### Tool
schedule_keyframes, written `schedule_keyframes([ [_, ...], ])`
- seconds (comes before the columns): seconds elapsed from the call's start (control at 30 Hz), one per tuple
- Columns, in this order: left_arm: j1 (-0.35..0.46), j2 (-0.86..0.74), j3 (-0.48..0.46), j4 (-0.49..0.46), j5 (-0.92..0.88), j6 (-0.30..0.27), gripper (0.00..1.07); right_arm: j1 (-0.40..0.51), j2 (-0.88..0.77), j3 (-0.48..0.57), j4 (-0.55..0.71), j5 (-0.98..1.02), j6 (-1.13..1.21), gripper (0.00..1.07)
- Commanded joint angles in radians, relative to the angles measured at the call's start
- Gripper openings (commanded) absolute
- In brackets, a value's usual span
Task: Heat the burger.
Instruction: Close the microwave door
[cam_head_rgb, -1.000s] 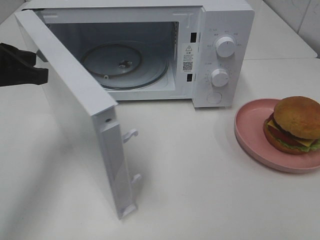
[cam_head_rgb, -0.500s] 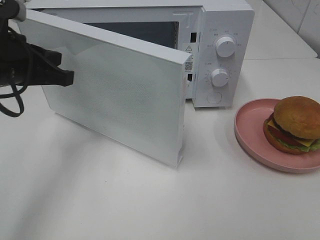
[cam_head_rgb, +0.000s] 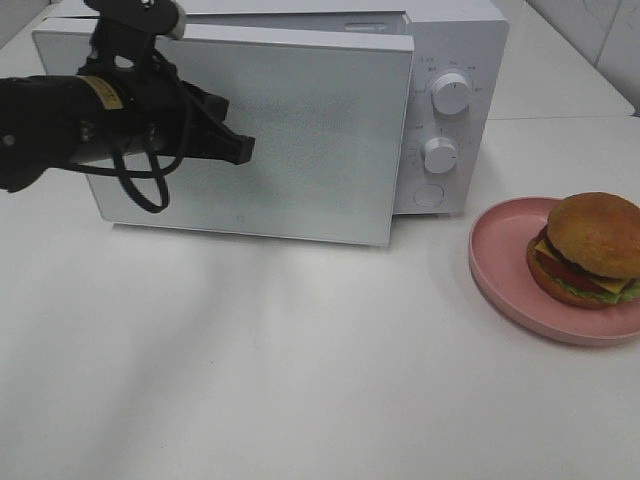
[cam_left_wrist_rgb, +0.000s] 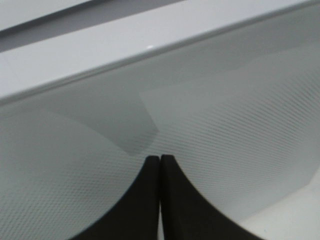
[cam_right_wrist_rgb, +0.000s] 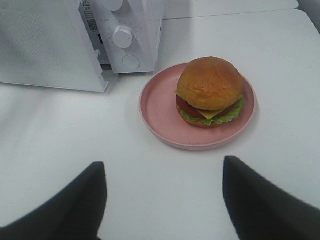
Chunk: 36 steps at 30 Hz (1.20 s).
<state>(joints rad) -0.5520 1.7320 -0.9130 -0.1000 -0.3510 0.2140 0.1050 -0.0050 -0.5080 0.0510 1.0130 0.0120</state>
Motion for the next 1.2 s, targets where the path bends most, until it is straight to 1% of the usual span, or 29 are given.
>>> schedule_keyframes([
  [0.03, -0.035, 0.069, -0.084, 0.002, -0.013, -0.007, 0.0, 0.0, -0.026, 0.004, -0.003, -0.013, -0.012, 0.64],
  [0.07, -0.035, 0.069, -0.084, 0.002, -0.013, -0.007, 0.0, 0.0, -0.026, 0.004, -0.003, -0.013, -0.012, 0.64],
  [0.13, -0.05, 0.115, -0.142, 0.002, -0.013, -0.007, 0.0, 0.0, -0.026, 0.004, -0.003, -0.013, -0.012, 0.64],
  [0.17, -0.05, 0.115, -0.142, 0.002, -0.013, -0.007, 0.0, 0.0, -0.026, 0.004, -0.003, -0.013, -0.012, 0.64],
  [0.2, -0.059, 0.144, -0.184, 0.002, -0.013, -0.007, 0.0, 0.0, -0.026, 0.004, -0.003, -0.013, -0.012, 0.64],
  [0.23, -0.059, 0.144, -0.184, 0.002, -0.013, -0.007, 0.0, 0.0, -0.026, 0.004, -0.003, -0.013, -0.012, 0.64],
  [0.3, -0.072, 0.201, -0.258, 0.002, -0.012, -0.007, 0.0, 0.0, -0.026, 0.004, -0.003, -0.013, -0.012, 0.64],
  [0.4, -0.075, 0.211, -0.272, 0.002, -0.012, -0.007, 0.0, 0.0, -0.026, 0.004, -0.003, -0.013, -0.012, 0.64],
  [0.43, -0.08, 0.235, -0.308, 0.002, -0.012, -0.007, 0.0, 0.0, -0.026, 0.004, -0.003, -0.013, -0.012, 0.64],
  [0.47, -0.08, 0.235, -0.308, 0.002, -0.012, -0.007, 0.0, 0.0, -0.026, 0.004, -0.003, -0.013, -0.012, 0.64],
  [0.5, -0.084, 0.258, -0.338, 0.002, -0.011, -0.007, 0.0, 0.0, -0.026, 0.004, -0.003, -0.013, -0.012, 0.64],
  [0.57, -0.09, 0.269, -0.353, 0.002, -0.011, -0.007, 0.0, 0.0, -0.026, 0.004, -0.003, -0.013, -0.012, 0.64],
  [0.63, -0.097, 0.309, -0.411, 0.002, -0.002, -0.006, 0.0, 0.0, -0.026, 0.004, -0.003, -0.013, -0.012, 0.64],
  [0.8, -0.102, 0.337, -0.454, 0.002, 0.006, -0.007, 0.0, 0.0, -0.026, 0.004, -0.003, -0.013, -0.012, 0.64],
  [0.87, -0.107, 0.347, -0.486, 0.002, 0.059, -0.007, 0.0, 0.0, -0.026, 0.004, -0.003, -0.013, -0.012, 0.64],
  [0.97, -0.107, 0.345, -0.489, 0.002, 0.084, -0.007, 0.0, 0.0, -0.026, 0.004, -0.003, -0.013, -0.012, 0.64],
  [1.03, -0.107, 0.309, -0.492, 0.002, 0.259, -0.006, 0.0, 0.0, -0.026, 0.004, -0.003, -0.013, -0.012, 0.64],
  [1.13, -0.107, 0.295, -0.492, 0.002, 0.303, -0.006, 0.0, 0.0, -0.026, 0.004, -0.003, -0.013, -0.012, 0.64],
  [1.2, -0.107, 0.231, -0.492, 0.004, 0.503, 0.003, 0.0, 0.0, -0.026, 0.004, -0.003, -0.013, -0.012, 0.64],
])
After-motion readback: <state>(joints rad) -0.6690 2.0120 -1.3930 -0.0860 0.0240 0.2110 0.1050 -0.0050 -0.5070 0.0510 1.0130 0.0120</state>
